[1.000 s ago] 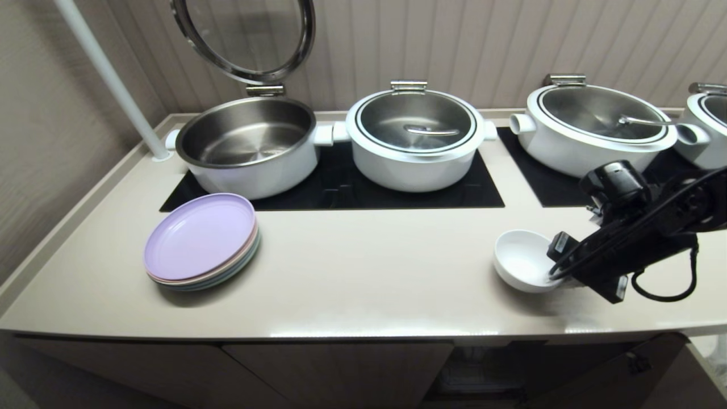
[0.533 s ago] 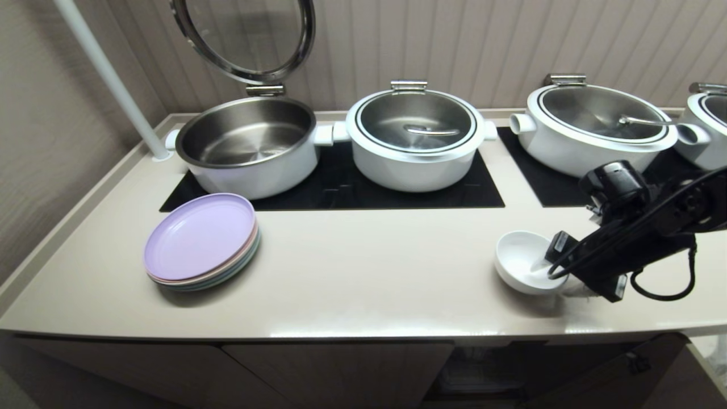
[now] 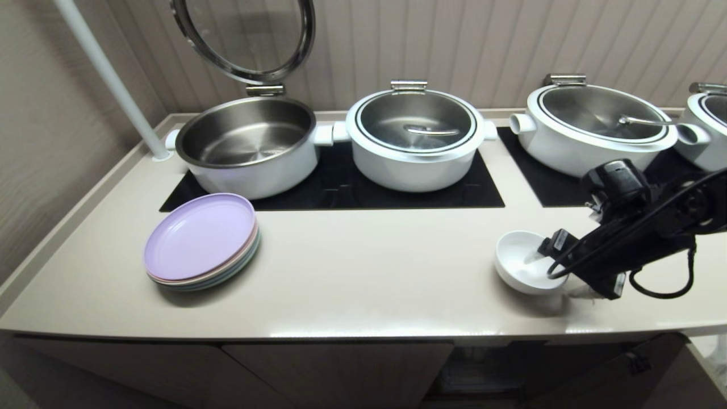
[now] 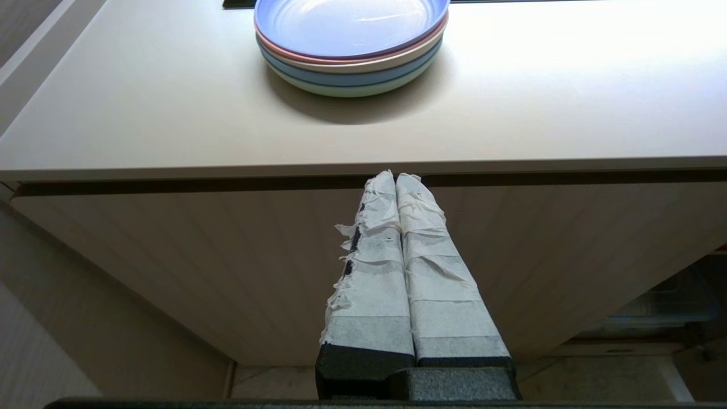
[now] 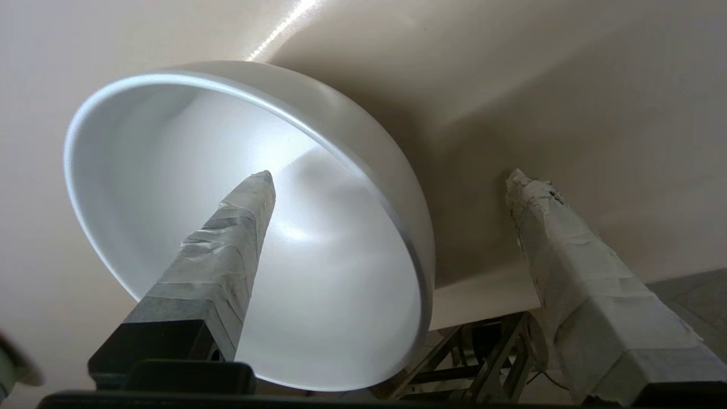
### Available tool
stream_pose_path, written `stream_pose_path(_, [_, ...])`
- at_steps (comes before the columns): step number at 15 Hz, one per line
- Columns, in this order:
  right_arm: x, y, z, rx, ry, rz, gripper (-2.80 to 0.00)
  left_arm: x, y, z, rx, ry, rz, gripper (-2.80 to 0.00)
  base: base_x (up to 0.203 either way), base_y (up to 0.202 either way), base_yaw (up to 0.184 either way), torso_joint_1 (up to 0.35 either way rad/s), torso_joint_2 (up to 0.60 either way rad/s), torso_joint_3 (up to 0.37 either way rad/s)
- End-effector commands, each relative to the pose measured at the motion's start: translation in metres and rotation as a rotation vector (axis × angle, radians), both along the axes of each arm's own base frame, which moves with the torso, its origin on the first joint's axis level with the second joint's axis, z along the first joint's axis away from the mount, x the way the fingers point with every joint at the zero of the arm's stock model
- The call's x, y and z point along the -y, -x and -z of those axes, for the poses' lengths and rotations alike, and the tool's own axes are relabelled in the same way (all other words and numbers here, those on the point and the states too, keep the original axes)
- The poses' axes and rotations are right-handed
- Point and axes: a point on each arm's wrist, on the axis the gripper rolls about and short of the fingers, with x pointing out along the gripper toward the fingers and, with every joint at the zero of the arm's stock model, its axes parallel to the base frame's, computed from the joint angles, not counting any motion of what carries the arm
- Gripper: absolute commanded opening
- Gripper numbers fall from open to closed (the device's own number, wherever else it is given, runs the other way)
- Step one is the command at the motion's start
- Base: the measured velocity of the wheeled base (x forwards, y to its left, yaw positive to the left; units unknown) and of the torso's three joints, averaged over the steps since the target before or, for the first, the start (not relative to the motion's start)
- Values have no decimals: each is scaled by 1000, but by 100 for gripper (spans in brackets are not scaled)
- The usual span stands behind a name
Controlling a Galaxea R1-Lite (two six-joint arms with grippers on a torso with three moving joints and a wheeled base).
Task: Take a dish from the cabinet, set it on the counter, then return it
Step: Place it on the table
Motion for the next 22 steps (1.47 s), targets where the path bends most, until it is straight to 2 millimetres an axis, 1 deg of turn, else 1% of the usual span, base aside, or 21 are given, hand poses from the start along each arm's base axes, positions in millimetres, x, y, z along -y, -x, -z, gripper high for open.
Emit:
stream_pose_path(1, [0,1,-3,17,-4,2,0,0,0,0,1,0,0,-280,0,0,0,0,0,0])
stream_pose_path(3, [0,1,-7,46,1,-7,0,0,0,0,1,0,0,-280,0,0,0,0,0,0])
stream_pose_path(7, [1,5,-5,83,63,-47,0,0,0,0,1,0,0,-280,0,0,0,0,0,0])
stream_pose_path(8, [2,7,-4,103,81,-70,0,0,0,0,1,0,0,-280,0,0,0,0,0,0])
stream_pose_path(11, [5,9,-7,188,124,-112,0,0,0,0,1,0,0,-280,0,0,0,0,0,0])
stream_pose_path(14, [7,12,-3,246,228,-141,0,0,0,0,1,0,0,-280,0,0,0,0,0,0])
stream_pose_path(17, [8,16,-5,350,263,-164,0,0,0,0,1,0,0,-280,0,0,0,0,0,0])
stream_pose_path(20, [8,17,-11,500,282,-163,0,0,0,0,1,0,0,-280,0,0,0,0,0,0])
stream_pose_path(22, [8,23,-13,546,294,-169,0,0,0,0,1,0,0,-280,0,0,0,0,0,0])
